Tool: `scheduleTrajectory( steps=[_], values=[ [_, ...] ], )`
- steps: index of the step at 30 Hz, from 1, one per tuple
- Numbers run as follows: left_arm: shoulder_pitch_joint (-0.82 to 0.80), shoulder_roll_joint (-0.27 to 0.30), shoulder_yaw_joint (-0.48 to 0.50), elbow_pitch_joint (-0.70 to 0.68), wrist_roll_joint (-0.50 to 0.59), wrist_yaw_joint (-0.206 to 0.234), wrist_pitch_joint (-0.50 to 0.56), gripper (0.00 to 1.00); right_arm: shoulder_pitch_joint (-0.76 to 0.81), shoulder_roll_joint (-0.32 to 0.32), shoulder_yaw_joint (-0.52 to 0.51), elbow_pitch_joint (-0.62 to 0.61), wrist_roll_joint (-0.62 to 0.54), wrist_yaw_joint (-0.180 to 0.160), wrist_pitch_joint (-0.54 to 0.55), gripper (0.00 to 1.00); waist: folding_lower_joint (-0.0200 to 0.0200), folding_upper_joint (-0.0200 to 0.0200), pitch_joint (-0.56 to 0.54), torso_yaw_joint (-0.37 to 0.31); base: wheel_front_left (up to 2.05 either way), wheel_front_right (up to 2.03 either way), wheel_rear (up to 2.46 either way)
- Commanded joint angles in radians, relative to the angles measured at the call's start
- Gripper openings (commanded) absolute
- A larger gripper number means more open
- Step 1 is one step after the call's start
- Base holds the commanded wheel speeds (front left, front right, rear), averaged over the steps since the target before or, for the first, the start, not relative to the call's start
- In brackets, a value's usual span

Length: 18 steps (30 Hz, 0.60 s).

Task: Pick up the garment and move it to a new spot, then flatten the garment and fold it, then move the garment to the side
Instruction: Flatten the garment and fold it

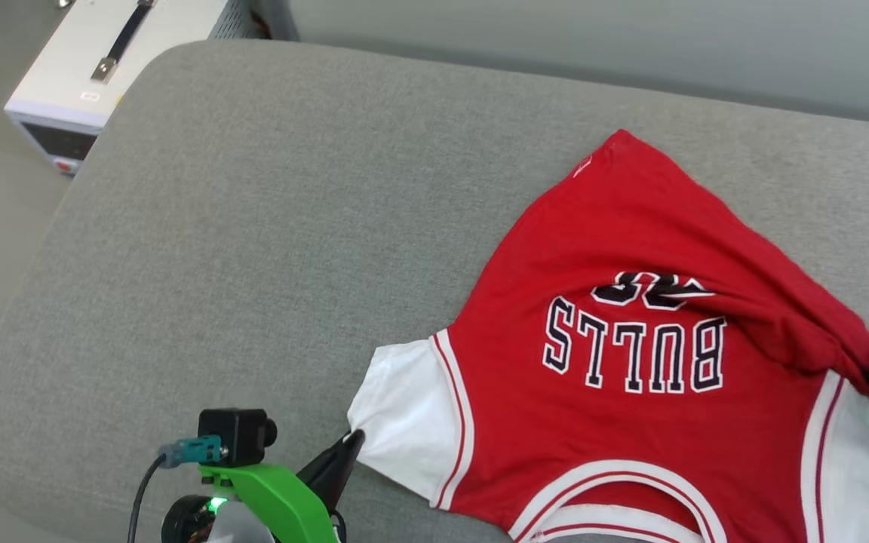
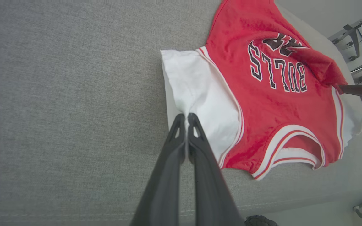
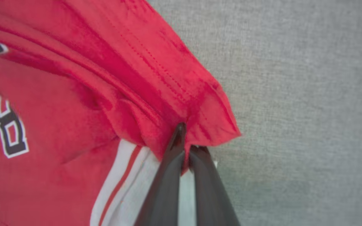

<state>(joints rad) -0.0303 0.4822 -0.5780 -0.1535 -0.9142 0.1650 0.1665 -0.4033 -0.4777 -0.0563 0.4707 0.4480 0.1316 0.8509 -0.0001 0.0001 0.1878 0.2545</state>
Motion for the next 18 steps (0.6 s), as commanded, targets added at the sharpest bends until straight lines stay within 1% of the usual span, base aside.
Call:
scheduleTrajectory(
  steps=[1, 6, 9, 10, 14, 18],
  values=[
    [0.017, 0.01, 0.009, 0.004, -0.008, 0.009, -0.009, 0.0, 0.047, 0.004, 0.009, -0.015, 0.017, -0.001, -0.01, 0.0, 0.0001, -0.0001, -0.082, -0.081, 0.0, 0.0, 0.0],
    [0.035, 0.01, 0.023, 0.009, -0.014, 0.022, -0.026, 0.0, 0.143, 0.006, 0.007, -0.096, 0.056, -0.001, -0.027, 0.0, 0.0001, -0.0001, -0.114, -0.113, 0.0, 0.0, 0.0],
    [0.046, 0.005, 0.02, 0.01, -0.018, 0.024, -0.031, 0.0, 0.202, 0.012, -0.015, -0.144, 0.073, -0.001, -0.029, 0.0, 0.0001, -0.0001, -0.126, -0.126, 0.0, 0.0, 0.0],
    [0.053, -0.002, 0.017, 0.013, -0.019, 0.024, -0.038, 0.0, 0.259, 0.017, -0.042, -0.183, 0.079, -0.001, -0.032, 0.0, 0.0001, -0.0001, -0.129, -0.132, 0.0, 0.0, 0.0],
    [0.048, -0.018, 0.006, 0.025, -0.014, 0.016, -0.05, 0.0, 0.339, 0.044, -0.089, -0.209, 0.076, -0.001, -0.033, 0.0, 0.0001, -0.0001, -0.125, -0.132, 0.0, 0.0, 0.0],
    [0.038, -0.026, 0.0, 0.035, -0.012, 0.008, -0.055, 0.0, 0.364, 0.07, -0.111, -0.202, 0.079, -0.001, -0.037, 0.0, 0.0001, -0.0001, -0.119, -0.13, 0.0, 0.0, 0.0]
  ],
)
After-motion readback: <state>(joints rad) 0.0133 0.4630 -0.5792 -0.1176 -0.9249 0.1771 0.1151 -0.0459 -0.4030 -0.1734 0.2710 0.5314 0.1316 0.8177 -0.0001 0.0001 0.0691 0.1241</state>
